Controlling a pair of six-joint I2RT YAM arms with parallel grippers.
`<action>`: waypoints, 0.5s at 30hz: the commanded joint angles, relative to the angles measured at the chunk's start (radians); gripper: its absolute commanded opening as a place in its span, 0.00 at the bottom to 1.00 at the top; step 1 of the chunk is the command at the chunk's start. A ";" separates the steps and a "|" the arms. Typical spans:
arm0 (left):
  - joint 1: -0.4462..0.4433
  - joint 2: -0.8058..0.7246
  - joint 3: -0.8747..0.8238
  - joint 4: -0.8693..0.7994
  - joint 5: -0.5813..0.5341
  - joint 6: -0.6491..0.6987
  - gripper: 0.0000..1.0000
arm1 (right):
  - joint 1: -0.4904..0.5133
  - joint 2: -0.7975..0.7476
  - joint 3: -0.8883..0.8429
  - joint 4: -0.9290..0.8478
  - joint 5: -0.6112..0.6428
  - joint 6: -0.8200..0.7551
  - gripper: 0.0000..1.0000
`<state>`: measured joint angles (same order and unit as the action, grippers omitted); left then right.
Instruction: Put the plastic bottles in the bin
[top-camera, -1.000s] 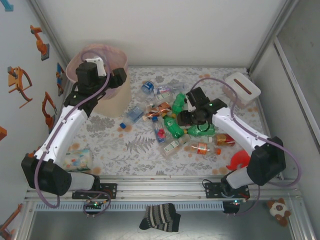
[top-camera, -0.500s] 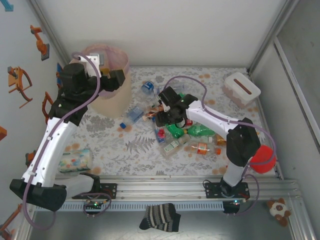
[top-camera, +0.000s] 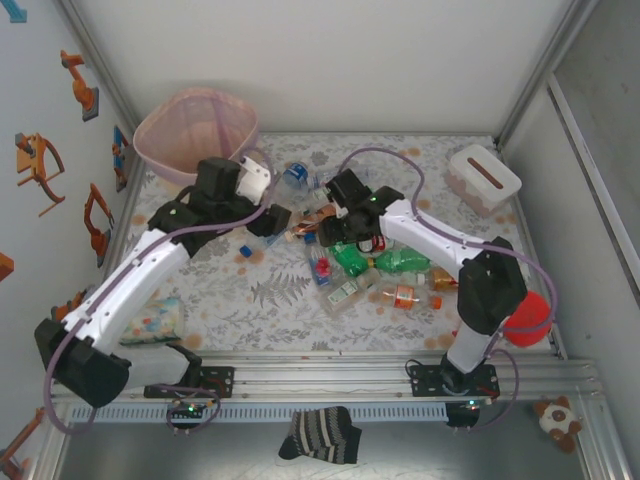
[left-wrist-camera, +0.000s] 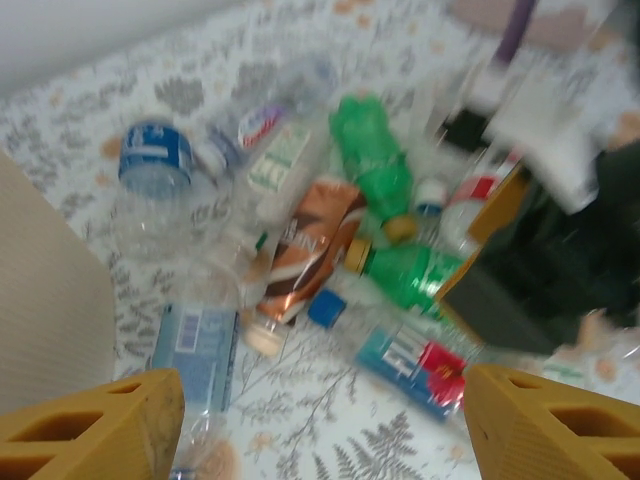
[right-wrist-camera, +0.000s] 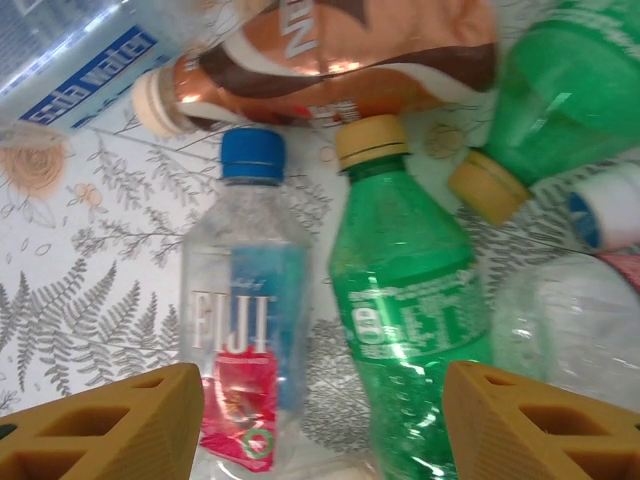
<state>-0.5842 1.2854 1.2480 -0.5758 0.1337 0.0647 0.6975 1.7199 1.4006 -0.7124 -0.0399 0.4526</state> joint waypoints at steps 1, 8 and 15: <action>-0.017 0.071 -0.005 -0.045 -0.077 0.072 0.72 | -0.042 -0.085 -0.041 0.014 0.034 0.028 0.64; -0.020 0.263 0.058 -0.094 -0.125 0.091 0.68 | -0.119 -0.189 -0.112 0.013 0.057 0.021 0.64; -0.017 0.466 0.195 -0.171 -0.191 0.143 0.67 | -0.137 -0.232 -0.141 0.004 0.062 0.023 0.64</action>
<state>-0.6014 1.7046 1.3804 -0.6861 -0.0181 0.1570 0.5602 1.5139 1.2739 -0.6998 -0.0013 0.4599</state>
